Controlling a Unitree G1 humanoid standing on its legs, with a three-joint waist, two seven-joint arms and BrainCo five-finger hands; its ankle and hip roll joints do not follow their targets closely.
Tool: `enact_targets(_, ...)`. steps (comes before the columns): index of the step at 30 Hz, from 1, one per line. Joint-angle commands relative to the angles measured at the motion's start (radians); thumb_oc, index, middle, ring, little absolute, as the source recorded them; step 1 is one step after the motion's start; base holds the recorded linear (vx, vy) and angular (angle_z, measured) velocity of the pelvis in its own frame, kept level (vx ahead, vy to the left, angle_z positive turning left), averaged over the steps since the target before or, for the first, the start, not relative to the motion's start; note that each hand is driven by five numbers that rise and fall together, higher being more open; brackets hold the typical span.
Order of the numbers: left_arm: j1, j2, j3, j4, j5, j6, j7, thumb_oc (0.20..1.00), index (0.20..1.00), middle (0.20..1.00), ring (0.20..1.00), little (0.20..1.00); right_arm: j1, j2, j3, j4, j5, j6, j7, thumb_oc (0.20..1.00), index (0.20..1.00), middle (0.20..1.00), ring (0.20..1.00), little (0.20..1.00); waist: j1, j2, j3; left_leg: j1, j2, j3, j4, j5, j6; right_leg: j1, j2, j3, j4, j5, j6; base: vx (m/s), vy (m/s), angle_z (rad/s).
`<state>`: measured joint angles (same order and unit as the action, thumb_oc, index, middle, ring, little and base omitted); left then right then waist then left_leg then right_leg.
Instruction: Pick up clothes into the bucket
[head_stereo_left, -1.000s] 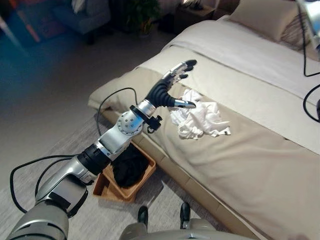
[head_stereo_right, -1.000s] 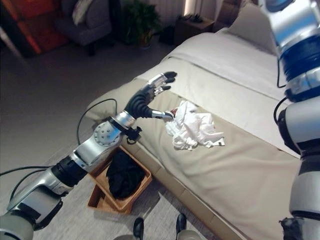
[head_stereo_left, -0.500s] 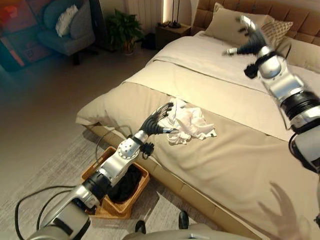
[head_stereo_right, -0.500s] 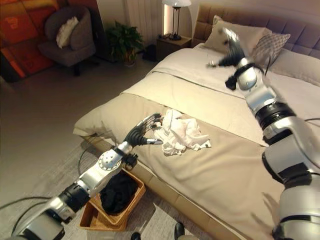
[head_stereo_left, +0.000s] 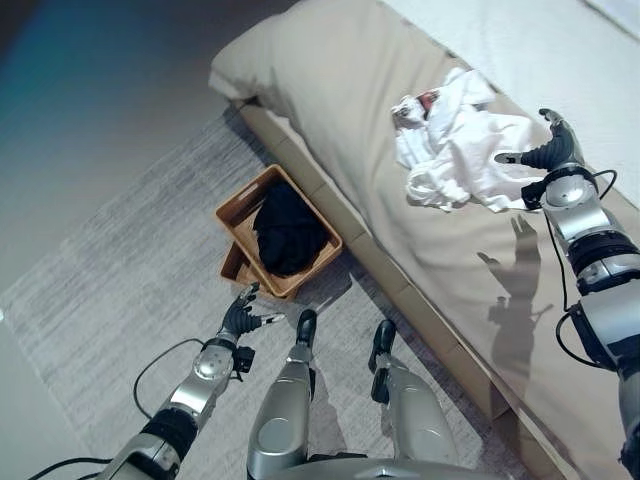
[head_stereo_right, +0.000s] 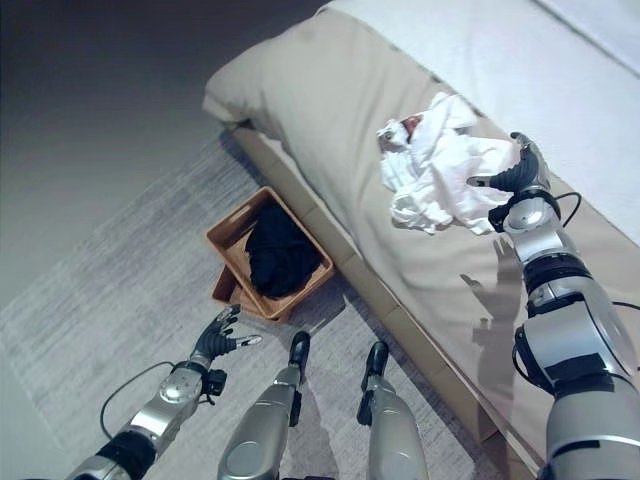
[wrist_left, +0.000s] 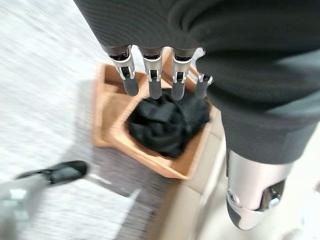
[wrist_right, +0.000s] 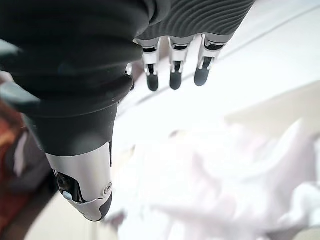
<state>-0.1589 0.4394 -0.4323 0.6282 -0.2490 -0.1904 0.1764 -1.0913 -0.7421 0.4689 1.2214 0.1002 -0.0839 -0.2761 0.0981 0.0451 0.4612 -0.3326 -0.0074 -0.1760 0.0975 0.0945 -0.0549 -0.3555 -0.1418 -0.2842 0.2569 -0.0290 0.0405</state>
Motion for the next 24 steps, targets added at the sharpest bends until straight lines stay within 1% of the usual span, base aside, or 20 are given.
enact_targets(1, -0.042, 0.02, 0.02, -0.029, 0.031, -0.055, 0.051, 1.0, 1.0, 1.0, 1.0, 1.0, -0.137, -0.037, 0.02, 0.067, -0.047, -0.01, -0.089, 1.0, 1.0, 1.0, 1.0, 1.0, 0.008, -0.027, 0.016, -0.064, -0.073, -0.037, 0.164, -0.09, 0.022, -0.002, -0.097, 0.019, 0.162, -0.055, 0.062, -0.03, -0.015, 0.6)
enact_targets(2, -0.043, 0.02, 0.02, -0.028, 0.031, -0.055, 0.051, 1.0, 1.0, 1.0, 1.0, 1.0, -0.138, -0.037, 0.021, 0.067, -0.047, -0.011, -0.089, 1.0, 1.0, 1.0, 1.0, 1.0, 0.008, -0.027, 0.014, -0.069, -0.074, -0.036, 0.167, -0.091, 0.022, -0.007, -0.098, 0.02, 0.166, -0.057, 0.062, 0.03, -0.04, 0.61)
enact_targets(3, -0.042, 0.016, 0.011, -0.026, 0.022, -0.063, 0.06, 1.0, 1.0, 1.0, 1.0, 1.0, -0.152, -0.054, 0.014, 0.097, -0.05, -0.005, -0.11, 1.0, 1.0, 1.0, 1.0, 1.0, 0.018, -0.015, 0.041, -0.112, -0.09, -0.046, 0.225, -0.133, 0.025, -0.044, -0.111, 0.03, 0.233, -0.103, 0.06, 0.06, -0.051, 0.46)
enact_targets(4, -0.047, 0.01, 0.008, -0.019, 0.018, -0.063, 0.068, 1.0, 1.0, 1.0, 1.0, 1.0, -0.16, -0.06, -0.002, 0.11, -0.029, -0.005, -0.123, 1.0, 1.0, 1.0, 1.0, 1.0, 0.025, -0.009, 0.049, -0.14, -0.099, -0.051, 0.248, -0.136, 0.027, -0.067, -0.117, 0.033, 0.252, -0.113, 0.059, 0.06, -0.054, 0.37)
enact_targets(5, -0.048, 0.009, 0.007, -0.018, 0.018, -0.063, 0.068, 1.0, 1.0, 1.0, 1.0, 1.0, -0.16, -0.061, -0.002, 0.11, -0.029, -0.005, -0.123, 1.0, 1.0, 1.0, 1.0, 1.0, 0.026, -0.009, 0.049, -0.144, -0.099, -0.05, 0.253, -0.14, 0.027, -0.071, -0.118, 0.034, 0.257, -0.117, 0.059, -0.01, -0.018, 0.35)
enact_targets(6, -0.051, 0.004, 0.0, -0.011, 0.014, -0.065, 0.074, 1.0, 1.0, 1.0, 1.0, 1.0, -0.159, -0.072, -0.015, 0.126, -0.011, -0.006, -0.131, 1.0, 1.0, 1.0, 1.0, 1.0, 0.032, -0.001, 0.058, -0.165, -0.108, -0.054, 0.266, -0.143, 0.03, -0.092, -0.128, 0.031, 0.282, -0.127, 0.055, -0.01, -0.009, 0.31)
enact_targets(7, -0.048, 0.004, -0.007, -0.001, 0.006, -0.067, 0.073, 1.0, 1.0, 1.0, 1.0, 1.0, -0.168, -0.08, -0.018, 0.132, -0.001, -0.006, -0.132, 1.0, 1.0, 1.0, 1.0, 1.0, 0.036, 0.007, 0.059, -0.187, -0.114, -0.061, 0.272, -0.141, 0.032, -0.113, -0.135, 0.025, 0.299, -0.132, 0.054, -0.02, -0.018, 0.34)
enact_targets(9, -0.055, 0.004, -0.022, 0.025, -0.002, -0.067, 0.083, 1.0, 1.0, 1.0, 1.0, 1.0, -0.192, -0.112, -0.016, 0.149, 0.015, -0.007, -0.148, 1.0, 1.0, 1.0, 1.0, 1.0, 0.037, 0.026, 0.059, -0.265, -0.129, -0.067, 0.29, -0.137, 0.032, -0.198, -0.158, 0.025, 0.357, -0.15, 0.051, -0.01, -0.002, 0.19)
enact_targets(10, -0.057, 0.003, -0.022, 0.026, -0.002, -0.067, 0.084, 1.0, 1.0, 1.0, 1.0, 1.0, -0.194, -0.113, -0.016, 0.15, 0.015, -0.007, -0.148, 1.0, 1.0, 1.0, 1.0, 1.0, 0.037, 0.026, 0.059, -0.268, -0.131, -0.066, 0.292, -0.137, 0.032, -0.202, -0.16, 0.027, 0.361, -0.151, 0.051, 0.0, 0.021, 0.2)
enact_targets(11, -0.056, -0.002, -0.027, 0.027, -0.019, -0.072, 0.093, 1.0, 1.0, 1.0, 1.0, 1.0, -0.201, -0.138, -0.017, 0.162, 0.026, -0.005, -0.16, 1.0, 1.0, 1.0, 1.0, 1.0, 0.039, 0.039, 0.059, -0.312, -0.139, -0.065, 0.298, -0.132, 0.033, -0.249, -0.169, 0.03, 0.388, -0.157, 0.049, 0.0, 0.013, 0.18)
enact_targets(12, -0.058, -0.003, -0.027, 0.028, -0.019, -0.073, 0.093, 1.0, 1.0, 1.0, 1.0, 1.0, -0.203, -0.139, -0.016, 0.163, 0.026, -0.005, -0.16, 1.0, 1.0, 1.0, 1.0, 1.0, 0.039, 0.039, 0.059, -0.315, -0.14, -0.065, 0.3, -0.132, 0.033, -0.253, -0.17, 0.031, 0.391, -0.158, 0.049, 0.01, 0.021, 0.17)
enact_targets(15, -0.053, -0.007, -0.026, 0.025, -0.049, -0.084, 0.108, 1.0, 1.0, 1.0, 1.0, 1.0, -0.244, -0.182, 0.005, 0.176, 0.036, -0.002, -0.173, 1.0, 1.0, 1.0, 1.0, 1.0, 0.041, 0.059, 0.059, -0.391, -0.154, -0.06, 0.322, -0.129, 0.035, -0.337, -0.186, 0.042, 0.431, -0.164, 0.047, 0.01, 0.025, 0.12)
enact_targets(16, -0.055, -0.009, -0.025, 0.025, -0.049, -0.084, 0.108, 1.0, 1.0, 1.0, 1.0, 1.0, -0.247, -0.183, 0.008, 0.178, 0.037, -0.002, -0.172, 1.0, 1.0, 1.0, 1.0, 1.0, 0.041, 0.059, 0.059, -0.393, -0.155, -0.059, 0.324, -0.129, 0.035, -0.34, -0.186, 0.043, 0.434, -0.164, 0.047, 0.02, 0.039, 0.1)
enact_targets(17, -0.048, -0.008, -0.022, 0.009, -0.063, -0.092, 0.12, 1.0, 1.0, 1.0, 1.0, 1.0, -0.273, -0.203, 0.034, 0.187, 0.034, 0.005, -0.164, 1.0, 1.0, 1.0, 1.0, 1.0, 0.044, 0.066, 0.059, -0.42, -0.159, -0.058, 0.324, -0.125, 0.038, -0.377, -0.193, 0.053, 0.446, -0.165, 0.045, 0.01, 0.023, 0.06)
enact_targets(18, -0.049, -0.009, -0.021, 0.008, -0.063, -0.092, 0.12, 1.0, 1.0, 1.0, 1.0, 1.0, -0.276, -0.203, 0.036, 0.188, 0.035, 0.005, -0.163, 1.0, 1.0, 1.0, 1.0, 1.0, 0.044, 0.066, 0.059, -0.422, -0.159, -0.057, 0.325, -0.125, 0.038, -0.38, -0.193, 0.055, 0.448, -0.165, 0.045, 0.01, 0.013, 0.08)
enact_targets(20, -0.049, -0.011, -0.02, 0.003, -0.084, -0.089, 0.113, 1.0, 1.0, 1.0, 1.0, 1.0, -0.308, -0.234, 0.07, 0.242, 0.028, 0.042, -0.109, 1.0, 1.0, 1.0, 1.0, 1.0, 0.05, 0.074, 0.059, -0.445, -0.163, -0.057, 0.314, -0.114, 0.035, -0.416, -0.202, 0.057, 0.461, -0.167, 0.044, 0.01, -0.009, 0.05)
enact_targets(21, -0.05, -0.012, -0.019, 0.003, -0.084, -0.089, 0.112, 1.0, 1.0, 1.0, 1.0, 1.0, -0.313, -0.235, 0.074, 0.245, 0.028, 0.042, -0.107, 1.0, 1.0, 1.0, 1.0, 1.0, 0.049, 0.074, 0.059, -0.447, -0.163, -0.057, 0.314, -0.113, 0.035, -0.418, -0.202, 0.058, 0.462, -0.167, 0.044, 0.0, 0.0, 0.0)
enact_targets(22, -0.049, -0.014, -0.017, 0.005, -0.086, -0.085, 0.107, 1.0, 1.0, 1.0, 1.0, 1.0, -0.327, -0.241, 0.102, 0.269, 0.002, 0.059, -0.078, 1.0, 1.0, 1.0, 1.0, 1.0, 0.05, 0.076, 0.059, -0.452, -0.164, -0.056, 0.309, -0.109, 0.035, -0.426, -0.202, 0.058, 0.461, -0.167, 0.043, 0.0, 0.0, 0.0)
enact_targets(23, -0.049, -0.017, -0.017, -0.002, -0.093, -0.079, 0.095, 1.0, 1.0, 1.0, 1.0, 1.0, -0.349, -0.245, 0.149, 0.306, -0.065, 0.091, -0.05, 1.0, 1.0, 1.0, 1.0, 1.0, 0.052, 0.077, 0.059, -0.457, -0.165, -0.057, 0.3, -0.102, 0.036, -0.437, -0.203, 0.062, 0.461, -0.165, 0.041, 0.0, 0.0, 0.0)
enact_targets(24, -0.049, -0.018, -0.016, -0.002, -0.094, -0.079, 0.095, 1.0, 1.0, 1.0, 1.0, 1.0, -0.354, -0.244, 0.154, 0.309, -0.066, 0.09, -0.048, 1.0, 1.0, 1.0, 1.0, 1.0, 0.051, 0.078, 0.059, -0.457, -0.165, -0.057, 0.299, -0.102, 0.036, -0.438, -0.203, 0.062, 0.46, -0.165, 0.041, 0.0, 0.0, 0.0)
